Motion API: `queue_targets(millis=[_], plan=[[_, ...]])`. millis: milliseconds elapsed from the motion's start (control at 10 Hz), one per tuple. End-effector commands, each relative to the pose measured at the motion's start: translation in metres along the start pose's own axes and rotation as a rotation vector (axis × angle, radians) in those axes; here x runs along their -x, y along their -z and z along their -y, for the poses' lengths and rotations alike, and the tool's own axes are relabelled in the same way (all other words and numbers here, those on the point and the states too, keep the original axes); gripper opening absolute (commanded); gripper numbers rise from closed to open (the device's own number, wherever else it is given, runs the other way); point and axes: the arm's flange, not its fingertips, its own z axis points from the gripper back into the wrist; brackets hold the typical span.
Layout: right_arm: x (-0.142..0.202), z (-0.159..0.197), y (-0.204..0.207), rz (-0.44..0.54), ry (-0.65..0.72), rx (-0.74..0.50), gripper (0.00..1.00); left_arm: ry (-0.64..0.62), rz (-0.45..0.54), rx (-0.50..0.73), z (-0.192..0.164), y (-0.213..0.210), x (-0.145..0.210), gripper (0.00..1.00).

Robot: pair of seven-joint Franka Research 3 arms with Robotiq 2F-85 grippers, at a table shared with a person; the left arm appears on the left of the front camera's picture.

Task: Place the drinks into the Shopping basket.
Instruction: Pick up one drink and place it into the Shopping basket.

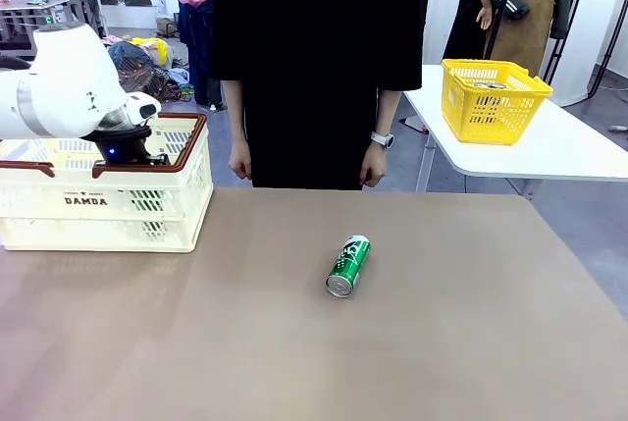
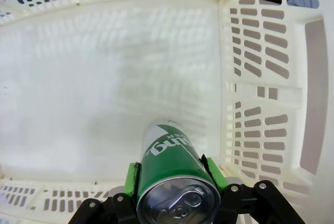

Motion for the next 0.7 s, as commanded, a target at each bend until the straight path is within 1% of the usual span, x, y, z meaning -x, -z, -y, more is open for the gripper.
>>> queue_targets(millis=[0,300,500,600], plan=[[0.0,-0.002,-0.002,0.0,-0.014,-0.009,1.0,0.01,-0.009,-0.002,-0.002,-0.002,-0.007,1.0],[0.0,-0.002,-0.002,0.0,-0.014,-0.009,1.0,0.015,0.031,-0.002,-0.004,-0.017,-0.009,1.0],[0.0,-0.002,-0.002,0.0,-0.014,-0.009,1.0,0.008,0.095,-0.011,-0.007,-0.05,-0.011,1.0],[0.0,-0.002,-0.002,0.0,-0.014,-0.009,1.0,-0.002,0.119,-0.003,-0.006,-0.075,-0.008,1.0]])
